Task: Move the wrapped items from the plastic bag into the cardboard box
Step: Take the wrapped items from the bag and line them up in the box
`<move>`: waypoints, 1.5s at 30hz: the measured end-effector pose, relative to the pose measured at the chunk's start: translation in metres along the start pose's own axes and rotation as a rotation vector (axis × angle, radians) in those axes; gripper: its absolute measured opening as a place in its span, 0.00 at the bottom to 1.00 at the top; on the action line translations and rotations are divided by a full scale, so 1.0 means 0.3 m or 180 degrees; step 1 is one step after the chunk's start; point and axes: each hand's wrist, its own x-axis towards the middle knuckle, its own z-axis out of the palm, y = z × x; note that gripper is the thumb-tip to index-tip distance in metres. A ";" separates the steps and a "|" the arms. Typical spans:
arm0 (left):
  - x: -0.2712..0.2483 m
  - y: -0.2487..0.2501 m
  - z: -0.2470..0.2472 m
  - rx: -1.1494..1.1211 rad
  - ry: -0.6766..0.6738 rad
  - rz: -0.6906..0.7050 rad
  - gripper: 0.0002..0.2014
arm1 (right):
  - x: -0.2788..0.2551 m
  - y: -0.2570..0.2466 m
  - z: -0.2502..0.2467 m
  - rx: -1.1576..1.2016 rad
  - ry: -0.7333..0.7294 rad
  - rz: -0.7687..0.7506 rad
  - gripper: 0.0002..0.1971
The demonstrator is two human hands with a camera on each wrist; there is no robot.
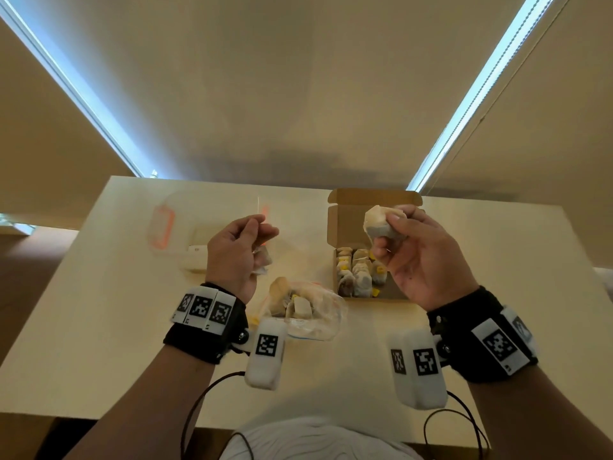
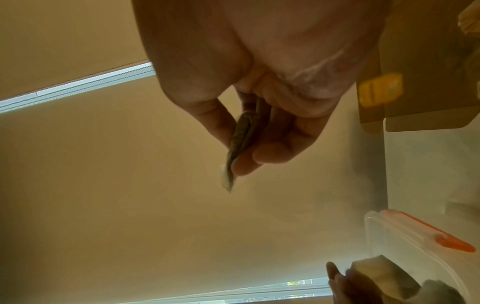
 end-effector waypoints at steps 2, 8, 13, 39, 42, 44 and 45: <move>0.000 0.001 0.002 0.0181 -0.0051 0.0084 0.10 | -0.006 -0.008 0.005 0.0011 -0.0061 -0.0004 0.02; -0.045 -0.013 0.037 0.0944 -0.0580 0.0400 0.12 | -0.022 -0.010 0.036 0.0004 -0.0426 -0.0009 0.06; -0.085 0.029 0.044 0.0964 -0.0899 0.0310 0.12 | -0.023 0.004 0.042 -0.0172 -0.0611 -0.0008 0.11; -0.207 0.142 0.156 0.1586 -0.1398 0.1730 0.03 | -0.034 0.012 0.068 -0.1041 -0.0597 -0.0244 0.06; -0.194 0.145 0.157 0.1619 -0.1285 0.1746 0.05 | -0.027 0.026 0.048 -0.1200 -0.0737 -0.0285 0.11; -0.193 0.161 0.157 0.1638 -0.1300 0.1698 0.05 | -0.013 0.048 0.032 -0.1703 -0.0854 -0.0286 0.23; -0.194 0.171 0.156 0.1671 -0.1329 0.1669 0.05 | -0.010 0.061 0.029 -0.2133 -0.0919 -0.0313 0.25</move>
